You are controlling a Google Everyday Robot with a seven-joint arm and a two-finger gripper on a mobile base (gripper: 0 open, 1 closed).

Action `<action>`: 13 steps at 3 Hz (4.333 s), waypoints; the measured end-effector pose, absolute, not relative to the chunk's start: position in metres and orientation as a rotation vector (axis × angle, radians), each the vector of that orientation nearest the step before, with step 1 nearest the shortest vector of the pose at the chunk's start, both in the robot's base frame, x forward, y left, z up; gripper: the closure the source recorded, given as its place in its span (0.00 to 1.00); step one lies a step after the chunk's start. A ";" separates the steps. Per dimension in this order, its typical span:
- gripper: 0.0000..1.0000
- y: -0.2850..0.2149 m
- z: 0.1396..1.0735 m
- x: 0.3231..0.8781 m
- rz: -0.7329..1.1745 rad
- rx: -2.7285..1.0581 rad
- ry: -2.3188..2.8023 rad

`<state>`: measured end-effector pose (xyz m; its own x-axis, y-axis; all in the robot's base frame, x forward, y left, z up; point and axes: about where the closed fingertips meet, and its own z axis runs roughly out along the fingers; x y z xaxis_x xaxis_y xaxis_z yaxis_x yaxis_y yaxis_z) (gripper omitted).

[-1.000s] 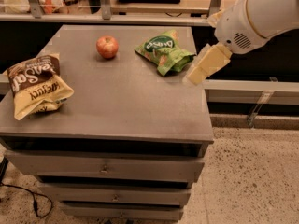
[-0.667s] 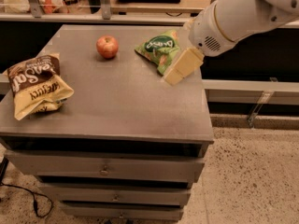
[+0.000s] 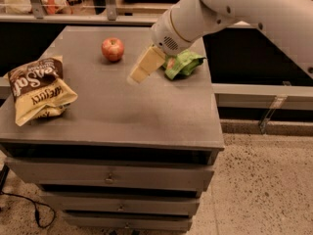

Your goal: Move apple near brown chip bag

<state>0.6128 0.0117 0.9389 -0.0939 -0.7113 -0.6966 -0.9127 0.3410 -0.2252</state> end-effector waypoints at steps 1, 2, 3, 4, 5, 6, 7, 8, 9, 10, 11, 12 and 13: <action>0.00 0.048 0.934 0.641 0.414 -1.411 1.827; 0.00 0.079 0.932 0.668 0.478 -1.392 1.799; 0.00 0.097 0.921 0.694 0.450 -1.375 1.790; 0.00 0.111 0.912 0.720 0.333 -1.344 1.786; 0.00 0.128 0.909 0.745 0.291 -1.267 1.781; 0.00 0.133 0.898 0.776 0.327 -1.163 1.854; 0.00 0.121 0.883 0.807 0.382 -1.094 1.951; 0.00 0.112 0.869 0.822 0.424 -1.089 2.001; 0.00 0.106 0.857 0.824 0.434 -1.143 2.018; 0.16 0.103 0.852 0.824 0.441 -1.200 2.002; 0.40 0.101 0.851 0.821 0.446 -1.257 1.978; 0.63 0.103 0.851 0.816 0.464 -1.314 1.945; 0.87 0.108 0.861 0.799 0.518 -1.388 1.883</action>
Offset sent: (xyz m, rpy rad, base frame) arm 0.0897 0.1025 -0.0080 0.1841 0.0277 0.0579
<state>0.7990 0.1076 0.8605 -0.1526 -0.6430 -0.7505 -0.9363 0.3370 -0.0984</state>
